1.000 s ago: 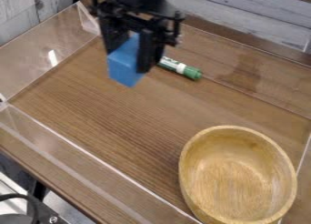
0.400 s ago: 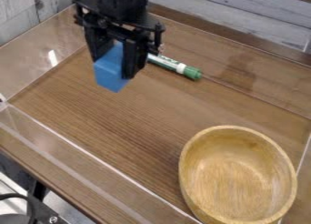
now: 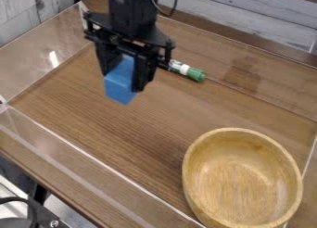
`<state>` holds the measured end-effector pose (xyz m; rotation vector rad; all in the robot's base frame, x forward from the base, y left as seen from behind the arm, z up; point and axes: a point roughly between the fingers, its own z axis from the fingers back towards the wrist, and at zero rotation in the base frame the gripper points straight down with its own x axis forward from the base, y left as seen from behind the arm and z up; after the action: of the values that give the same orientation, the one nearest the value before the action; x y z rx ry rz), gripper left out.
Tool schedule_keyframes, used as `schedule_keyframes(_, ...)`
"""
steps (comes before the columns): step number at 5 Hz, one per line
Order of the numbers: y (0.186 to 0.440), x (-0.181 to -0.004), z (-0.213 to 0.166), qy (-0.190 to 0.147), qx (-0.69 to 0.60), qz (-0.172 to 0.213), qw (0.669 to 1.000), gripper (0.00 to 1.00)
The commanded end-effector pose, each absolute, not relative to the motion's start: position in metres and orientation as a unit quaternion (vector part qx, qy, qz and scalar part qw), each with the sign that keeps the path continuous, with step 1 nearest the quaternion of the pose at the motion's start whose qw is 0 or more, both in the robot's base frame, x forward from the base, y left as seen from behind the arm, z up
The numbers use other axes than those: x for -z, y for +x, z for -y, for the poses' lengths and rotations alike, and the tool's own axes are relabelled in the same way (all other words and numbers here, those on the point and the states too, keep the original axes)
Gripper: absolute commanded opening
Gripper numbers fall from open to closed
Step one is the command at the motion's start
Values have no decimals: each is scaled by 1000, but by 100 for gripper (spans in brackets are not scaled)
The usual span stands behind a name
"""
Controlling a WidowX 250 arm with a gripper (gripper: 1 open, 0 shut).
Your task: Remove the blue block from inside the brown bowl and put it on the table
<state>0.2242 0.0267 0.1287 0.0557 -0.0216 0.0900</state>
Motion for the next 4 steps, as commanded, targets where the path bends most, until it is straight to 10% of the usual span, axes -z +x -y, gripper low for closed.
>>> schedule_keyframes(1, 231, -127, -25, 35, -43, 27, 998, 0)
schedule_keyframes(4, 240, -101, -23, 39, -41, 21, 998, 0)
